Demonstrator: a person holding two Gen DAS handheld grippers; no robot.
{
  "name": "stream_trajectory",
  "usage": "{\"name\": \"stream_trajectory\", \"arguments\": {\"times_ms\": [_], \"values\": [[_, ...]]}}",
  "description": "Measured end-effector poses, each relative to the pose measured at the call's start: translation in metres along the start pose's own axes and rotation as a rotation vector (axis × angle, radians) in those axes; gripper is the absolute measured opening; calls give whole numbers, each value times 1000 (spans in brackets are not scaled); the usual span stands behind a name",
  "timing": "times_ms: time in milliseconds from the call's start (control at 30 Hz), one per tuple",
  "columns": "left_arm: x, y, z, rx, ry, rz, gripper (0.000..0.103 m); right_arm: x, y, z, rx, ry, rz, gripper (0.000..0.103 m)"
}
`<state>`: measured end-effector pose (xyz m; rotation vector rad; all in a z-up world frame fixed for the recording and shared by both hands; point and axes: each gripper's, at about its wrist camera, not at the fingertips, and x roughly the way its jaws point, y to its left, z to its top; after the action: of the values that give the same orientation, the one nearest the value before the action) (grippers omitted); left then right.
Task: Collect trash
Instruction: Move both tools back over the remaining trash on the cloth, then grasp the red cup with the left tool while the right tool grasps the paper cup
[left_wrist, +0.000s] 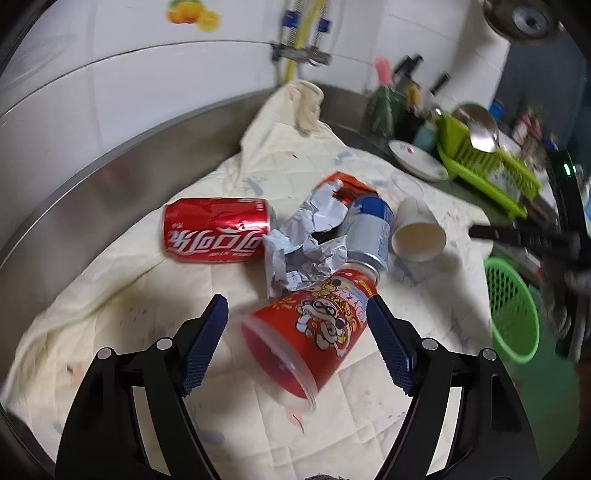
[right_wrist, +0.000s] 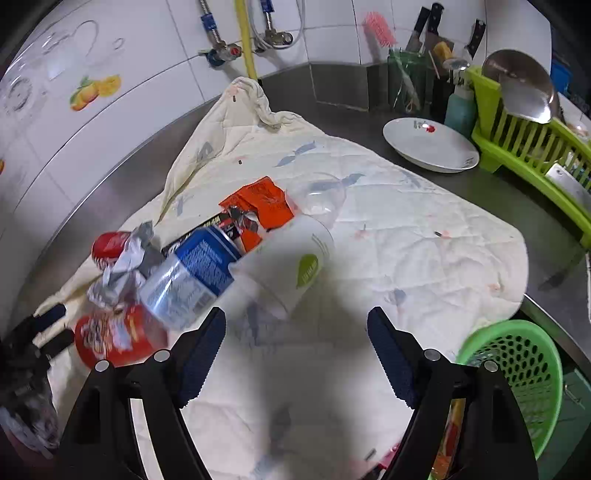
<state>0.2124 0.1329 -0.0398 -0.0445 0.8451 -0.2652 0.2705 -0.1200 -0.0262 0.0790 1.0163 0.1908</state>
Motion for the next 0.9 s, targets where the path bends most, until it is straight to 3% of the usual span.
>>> {"name": "stream_trajectory", "arguments": {"times_ms": [100, 267, 433, 533, 900], "values": [[5, -4, 6, 72, 4, 28, 77, 13, -1, 11, 35, 16, 5, 76], [12, -7, 18, 158, 29, -25, 77, 36, -2, 25, 85, 55, 19, 76], [28, -7, 20, 178, 95, -95, 77, 55, -7, 34, 134, 75, 13, 76], [41, -12, 16, 217, 145, -61, 77, 66, -11, 38, 160, 92, 21, 76], [56, -26, 7, 292, 234, -71, 79, 102, -27, 49, 281, 154, 106, 76]]}}
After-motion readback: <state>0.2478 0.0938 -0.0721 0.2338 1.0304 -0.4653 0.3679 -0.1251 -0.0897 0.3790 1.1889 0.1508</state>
